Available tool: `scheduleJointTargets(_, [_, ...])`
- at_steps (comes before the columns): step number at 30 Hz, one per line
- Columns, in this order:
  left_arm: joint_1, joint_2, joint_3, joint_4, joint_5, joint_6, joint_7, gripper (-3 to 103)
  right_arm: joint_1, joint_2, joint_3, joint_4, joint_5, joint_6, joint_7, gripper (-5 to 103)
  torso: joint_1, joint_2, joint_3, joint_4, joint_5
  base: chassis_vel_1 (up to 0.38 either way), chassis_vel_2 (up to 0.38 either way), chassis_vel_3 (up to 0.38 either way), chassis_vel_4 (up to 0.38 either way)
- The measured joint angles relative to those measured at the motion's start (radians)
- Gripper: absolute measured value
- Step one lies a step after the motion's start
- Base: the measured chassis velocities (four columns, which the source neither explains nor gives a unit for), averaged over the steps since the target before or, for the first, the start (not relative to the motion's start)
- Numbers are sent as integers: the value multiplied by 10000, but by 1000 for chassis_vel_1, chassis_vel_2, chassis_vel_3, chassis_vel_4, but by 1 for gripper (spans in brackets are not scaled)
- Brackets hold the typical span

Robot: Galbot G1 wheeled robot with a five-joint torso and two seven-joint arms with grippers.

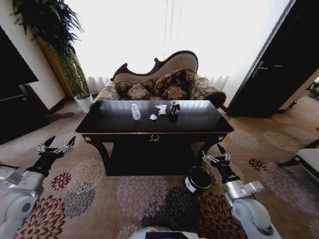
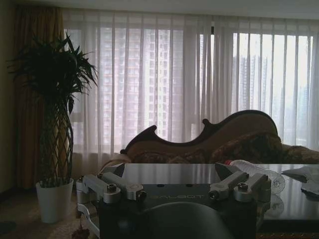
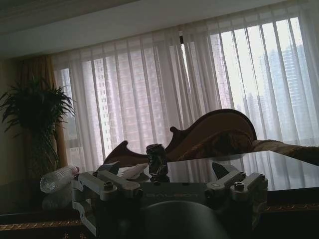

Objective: Move to the front of the table and place the trash on the table into the trash bin.

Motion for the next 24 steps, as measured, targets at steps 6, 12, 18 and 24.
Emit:
scheduleJointTargets(6, [-7,11,-1,-11,-29,20,0,100,-3,-14,17,15,1,1,11,100,-1,0,0,1,-1,-136,131,123,-128])
scheduleJointTargets(12, [-24,37,-15,-11,-43,40,-2,100,-7,-10,24,15,-6,1,40,100,2,-1,1,0,0,-142,146,140,-142])
scheduleJointTargets(18, [-86,32,14,-4,-54,86,-21,100,-10,81,-2,14,-48,-3,172,100,2,-1,1,0,0,-125,115,102,-114])
scheduleJointTargets(24, [-608,38,468,-119,64,480,-192,100,-23,120,-26,7,-95,29,178,100,-1,-1,0,2,-1,-11,14,21,-11])
